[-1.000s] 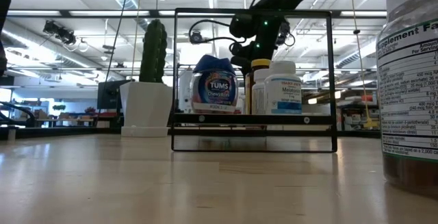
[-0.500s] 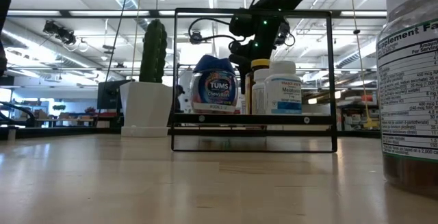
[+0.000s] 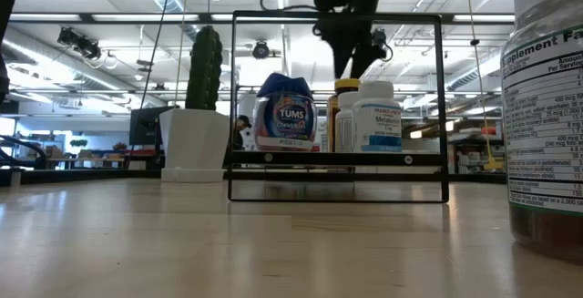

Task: Pick and place medicine bottles onto shelf by color
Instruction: Adjust the large orange medicine bottle on the shelf

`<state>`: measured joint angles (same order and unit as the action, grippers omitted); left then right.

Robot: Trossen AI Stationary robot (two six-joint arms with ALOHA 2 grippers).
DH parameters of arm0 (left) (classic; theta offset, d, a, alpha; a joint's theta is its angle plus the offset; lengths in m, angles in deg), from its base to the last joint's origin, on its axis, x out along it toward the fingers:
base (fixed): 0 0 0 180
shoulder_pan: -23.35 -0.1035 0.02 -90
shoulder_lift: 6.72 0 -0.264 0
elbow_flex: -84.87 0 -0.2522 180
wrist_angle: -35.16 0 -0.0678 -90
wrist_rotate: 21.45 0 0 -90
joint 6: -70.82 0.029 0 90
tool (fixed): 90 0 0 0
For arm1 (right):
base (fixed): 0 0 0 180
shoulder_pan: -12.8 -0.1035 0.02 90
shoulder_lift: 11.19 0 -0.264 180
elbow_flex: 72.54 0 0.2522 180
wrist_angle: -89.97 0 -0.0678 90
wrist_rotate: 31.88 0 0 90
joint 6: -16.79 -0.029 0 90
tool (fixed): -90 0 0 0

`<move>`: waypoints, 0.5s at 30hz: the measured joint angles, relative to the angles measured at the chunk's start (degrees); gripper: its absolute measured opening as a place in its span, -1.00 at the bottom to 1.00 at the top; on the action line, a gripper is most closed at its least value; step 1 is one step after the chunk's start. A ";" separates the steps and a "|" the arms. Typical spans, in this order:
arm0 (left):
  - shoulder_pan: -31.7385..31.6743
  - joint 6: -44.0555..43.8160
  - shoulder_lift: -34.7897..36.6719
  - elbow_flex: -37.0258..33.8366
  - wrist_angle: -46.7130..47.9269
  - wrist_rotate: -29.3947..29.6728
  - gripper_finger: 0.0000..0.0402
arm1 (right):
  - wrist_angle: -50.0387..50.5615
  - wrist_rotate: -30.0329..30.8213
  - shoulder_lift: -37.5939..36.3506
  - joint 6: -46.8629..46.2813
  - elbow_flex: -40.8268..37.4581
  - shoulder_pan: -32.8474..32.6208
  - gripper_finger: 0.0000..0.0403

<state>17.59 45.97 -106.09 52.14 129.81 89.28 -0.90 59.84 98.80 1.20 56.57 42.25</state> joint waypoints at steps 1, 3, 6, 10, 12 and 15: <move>0.00 0.01 0.00 0.01 -0.01 0.00 0.35 | 2.99 -1.66 0.00 -0.55 1.33 0.00 0.19; 0.00 0.06 0.00 0.01 -0.02 0.00 0.35 | 8.13 -4.99 -0.08 -1.60 3.00 -0.25 0.19; 0.00 0.10 0.00 0.01 -0.02 0.00 0.35 | 14.42 -8.12 -0.07 -2.43 3.49 -1.18 0.19; -0.02 1.87 0.00 -0.01 -0.03 0.00 0.35 | 14.69 -10.50 -0.09 -3.47 2.57 -3.24 0.19; -0.02 2.00 0.00 0.00 -0.02 0.00 0.35 | 14.64 -11.20 -0.27 -4.45 2.57 -4.40 0.19; -0.02 2.18 0.00 -0.01 -0.02 0.00 0.35 | 14.64 -11.15 -0.32 -5.01 2.57 -6.17 0.19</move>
<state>17.57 48.14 -106.09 52.13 129.78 89.28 13.75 48.69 98.49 -3.81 59.15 36.09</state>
